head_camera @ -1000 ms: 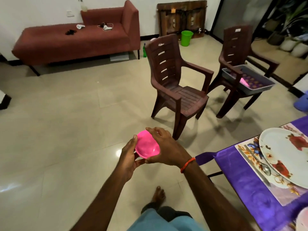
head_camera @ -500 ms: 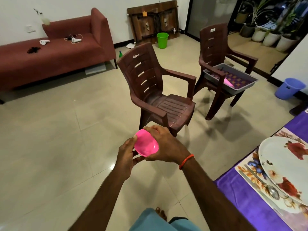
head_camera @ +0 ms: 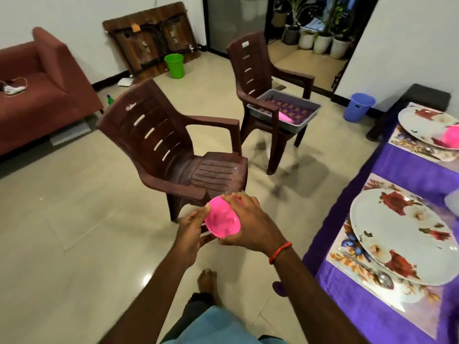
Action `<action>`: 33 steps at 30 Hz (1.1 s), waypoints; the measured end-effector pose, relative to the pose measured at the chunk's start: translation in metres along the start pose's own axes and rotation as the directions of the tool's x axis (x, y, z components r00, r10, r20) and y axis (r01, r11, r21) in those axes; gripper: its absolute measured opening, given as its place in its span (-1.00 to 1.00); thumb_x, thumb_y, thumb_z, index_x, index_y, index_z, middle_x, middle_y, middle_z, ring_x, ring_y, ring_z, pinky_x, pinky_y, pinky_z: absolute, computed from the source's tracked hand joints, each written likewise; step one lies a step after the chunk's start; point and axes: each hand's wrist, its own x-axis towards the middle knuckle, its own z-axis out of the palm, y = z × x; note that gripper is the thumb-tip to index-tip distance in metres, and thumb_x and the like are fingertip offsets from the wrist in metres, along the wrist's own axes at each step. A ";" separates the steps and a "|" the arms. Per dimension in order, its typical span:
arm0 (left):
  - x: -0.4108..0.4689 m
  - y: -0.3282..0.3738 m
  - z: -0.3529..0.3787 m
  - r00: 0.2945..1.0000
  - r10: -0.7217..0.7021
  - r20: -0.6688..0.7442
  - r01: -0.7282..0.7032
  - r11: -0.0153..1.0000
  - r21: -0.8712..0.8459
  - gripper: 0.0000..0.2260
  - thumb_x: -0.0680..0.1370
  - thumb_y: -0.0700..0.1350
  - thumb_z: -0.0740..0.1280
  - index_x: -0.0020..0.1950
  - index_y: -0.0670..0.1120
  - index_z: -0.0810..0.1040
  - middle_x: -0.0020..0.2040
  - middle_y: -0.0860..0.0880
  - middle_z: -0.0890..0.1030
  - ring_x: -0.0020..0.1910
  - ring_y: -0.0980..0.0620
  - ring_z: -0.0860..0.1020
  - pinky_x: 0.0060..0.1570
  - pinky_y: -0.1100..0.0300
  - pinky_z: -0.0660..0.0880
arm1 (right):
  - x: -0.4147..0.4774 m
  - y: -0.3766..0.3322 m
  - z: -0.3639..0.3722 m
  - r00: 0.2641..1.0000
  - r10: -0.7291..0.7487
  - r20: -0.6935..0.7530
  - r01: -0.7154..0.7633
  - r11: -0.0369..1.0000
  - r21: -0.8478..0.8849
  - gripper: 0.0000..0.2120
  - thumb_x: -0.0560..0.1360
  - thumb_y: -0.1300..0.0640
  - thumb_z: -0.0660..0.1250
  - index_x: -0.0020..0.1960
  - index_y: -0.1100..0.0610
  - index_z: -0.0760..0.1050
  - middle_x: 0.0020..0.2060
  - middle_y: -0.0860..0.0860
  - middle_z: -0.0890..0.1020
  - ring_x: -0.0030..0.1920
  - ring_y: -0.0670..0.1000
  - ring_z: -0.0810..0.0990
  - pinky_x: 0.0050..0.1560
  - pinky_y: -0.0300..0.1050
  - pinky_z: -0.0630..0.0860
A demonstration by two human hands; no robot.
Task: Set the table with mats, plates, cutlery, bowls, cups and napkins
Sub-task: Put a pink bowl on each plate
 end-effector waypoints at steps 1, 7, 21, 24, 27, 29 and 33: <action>0.013 0.005 0.008 1.000 -0.007 0.027 0.006 1.000 0.011 -0.69 0.54 0.07 0.43 0.21 -0.06 0.67 0.19 -0.14 0.68 0.14 -0.25 0.65 -0.04 -0.12 0.66 | 0.008 0.007 -0.004 0.999 0.033 -0.014 -0.033 0.999 0.006 0.02 0.29 -0.24 0.59 0.59 -0.07 0.14 0.49 -0.01 0.27 0.47 0.06 0.22 0.35 0.06 0.47; 0.088 0.041 0.054 0.987 -0.044 0.155 0.035 0.998 0.057 -0.79 0.55 0.02 0.44 0.08 -0.09 0.69 0.07 -0.15 0.71 0.02 -0.17 0.68 -0.22 0.02 0.64 | 0.053 0.044 -0.028 0.974 0.193 -0.115 -0.191 0.981 0.032 0.06 0.23 -0.24 0.62 0.57 -0.10 0.16 0.49 -0.04 0.26 0.45 0.03 0.23 0.31 0.02 0.48; 0.221 0.078 0.126 0.922 -0.148 0.357 0.082 0.978 0.193 -0.91 0.63 -0.11 0.39 0.08 -0.10 0.63 -0.04 -0.09 0.69 -0.28 0.07 0.61 -0.37 0.24 0.55 | 0.072 0.104 -0.062 0.803 0.517 -0.298 -0.501 0.855 0.134 0.06 0.22 -0.23 0.62 0.57 -0.15 0.13 0.49 -0.12 0.24 0.47 -0.01 0.19 0.33 0.01 0.47; 0.228 0.074 0.153 0.880 -0.201 0.431 0.100 0.964 0.246 -0.83 0.62 -0.06 0.41 0.14 -0.11 0.63 0.05 -0.11 0.69 -0.16 -0.01 0.63 -0.20 0.14 0.56 | 0.065 0.116 -0.070 0.748 0.566 -0.347 -0.552 0.821 0.148 0.04 0.23 -0.21 0.62 0.57 -0.13 0.16 0.49 -0.12 0.22 0.47 -0.02 0.18 0.31 -0.02 0.45; 0.225 0.071 0.186 0.844 -0.243 0.478 0.099 0.947 0.306 -0.86 0.62 -0.04 0.41 0.09 -0.07 0.65 0.06 -0.08 0.71 -0.07 -0.05 0.65 -0.08 0.06 0.57 | 0.053 0.133 -0.078 0.687 0.603 -0.407 -0.591 0.788 0.171 0.01 0.24 -0.18 0.63 0.55 -0.11 0.19 0.48 -0.12 0.23 0.44 -0.02 0.19 0.29 -0.08 0.40; 0.225 0.068 0.207 0.822 -0.265 0.503 0.092 0.935 0.341 -0.88 0.62 -0.03 0.41 0.07 -0.05 0.66 0.04 -0.07 0.71 -0.05 -0.06 0.65 -0.06 0.04 0.57 | 0.046 0.146 -0.084 0.651 0.626 -0.430 -0.614 0.767 0.186 0.00 0.24 -0.18 0.63 0.54 -0.11 0.21 0.47 -0.10 0.26 0.44 -0.01 0.20 0.32 -0.10 0.37; 0.233 0.062 0.249 0.787 -0.304 0.536 0.066 0.906 0.418 -0.83 0.62 -0.01 0.40 0.11 -0.08 0.67 0.02 -0.05 0.71 -0.11 -0.02 0.64 -0.17 0.10 0.57 | 0.034 0.178 -0.098 0.582 0.669 -0.463 -0.669 0.717 0.196 0.00 0.20 -0.20 0.61 0.53 -0.11 0.22 0.46 -0.06 0.30 0.44 0.06 0.26 0.39 0.03 0.39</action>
